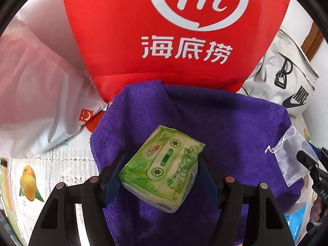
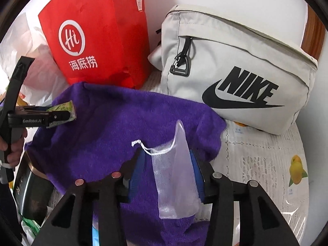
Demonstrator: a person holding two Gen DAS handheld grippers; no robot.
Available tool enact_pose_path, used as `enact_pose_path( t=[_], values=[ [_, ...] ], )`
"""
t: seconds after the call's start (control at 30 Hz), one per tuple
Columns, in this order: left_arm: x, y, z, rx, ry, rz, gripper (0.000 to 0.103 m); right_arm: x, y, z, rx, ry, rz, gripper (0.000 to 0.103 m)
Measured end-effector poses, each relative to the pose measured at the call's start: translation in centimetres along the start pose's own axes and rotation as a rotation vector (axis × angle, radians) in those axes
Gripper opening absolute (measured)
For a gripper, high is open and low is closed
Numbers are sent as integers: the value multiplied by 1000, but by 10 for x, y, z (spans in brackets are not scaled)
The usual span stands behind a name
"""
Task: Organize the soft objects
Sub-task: 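Carry both items onto the purple towel and open both tools to release them, then grasp the white cloth beside the blue tissue box with the left tool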
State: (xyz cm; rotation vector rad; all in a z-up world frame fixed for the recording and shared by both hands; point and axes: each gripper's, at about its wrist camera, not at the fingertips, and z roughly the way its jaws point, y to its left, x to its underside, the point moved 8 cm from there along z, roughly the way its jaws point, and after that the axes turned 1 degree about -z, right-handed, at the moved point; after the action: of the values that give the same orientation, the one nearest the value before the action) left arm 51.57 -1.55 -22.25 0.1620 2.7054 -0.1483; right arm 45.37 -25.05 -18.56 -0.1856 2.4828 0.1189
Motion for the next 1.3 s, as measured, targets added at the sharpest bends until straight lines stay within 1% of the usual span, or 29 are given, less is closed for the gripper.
enact_pose_path(
  t=[0.07, 0.1, 0.17, 0.2, 0.4, 0.5, 0.63, 0.7, 0.8, 0.93, 1.03, 1.1, 1.2, 1.3],
  values=[
    [1, 0, -1, -11, 5, -1, 69, 2, -1, -1, 17, 3, -12, 52],
    [1, 0, -2, -13, 2, 2, 72, 2, -3, -2, 37, -4, -14, 53],
    [0, -3, -6, -8, -14, 4, 76, 2, -6, -4, 57, -6, -14, 61],
    [2, -3, -10, -9, -18, 7, 77, 2, -7, -5, 62, -9, -11, 62],
    [4, -1, -28, -23, -42, -2, 78, -3, -8, -24, 66, -55, 8, 62],
    [7, -3, -45, -42, -63, 5, 78, -4, -6, -36, 69, -74, 7, 62],
    [21, -7, -66, -74, -90, 30, 78, -1, -3, -56, 70, -95, 24, 62],
    [27, -8, -76, -66, -110, 34, 78, 4, 0, -68, 62, -105, 31, 62],
    [41, -8, -101, -40, -132, 45, 78, 15, 9, -87, 63, -117, 30, 62],
    [65, -10, -130, -29, -160, 57, 78, 34, 24, -111, 36, -125, 28, 62],
    [89, -15, -148, -33, -184, 82, 78, 50, 36, -128, 13, -133, 26, 62],
    [105, -17, -160, -35, -177, 92, 78, 62, 45, -138, -1, -136, 27, 62],
    [129, -24, -172, -16, -186, 72, 78, 82, 58, -154, -23, -137, 14, 62],
    [155, -24, -179, -11, -159, 54, 78, 99, 68, -168, -20, -151, 3, 62]
  ],
)
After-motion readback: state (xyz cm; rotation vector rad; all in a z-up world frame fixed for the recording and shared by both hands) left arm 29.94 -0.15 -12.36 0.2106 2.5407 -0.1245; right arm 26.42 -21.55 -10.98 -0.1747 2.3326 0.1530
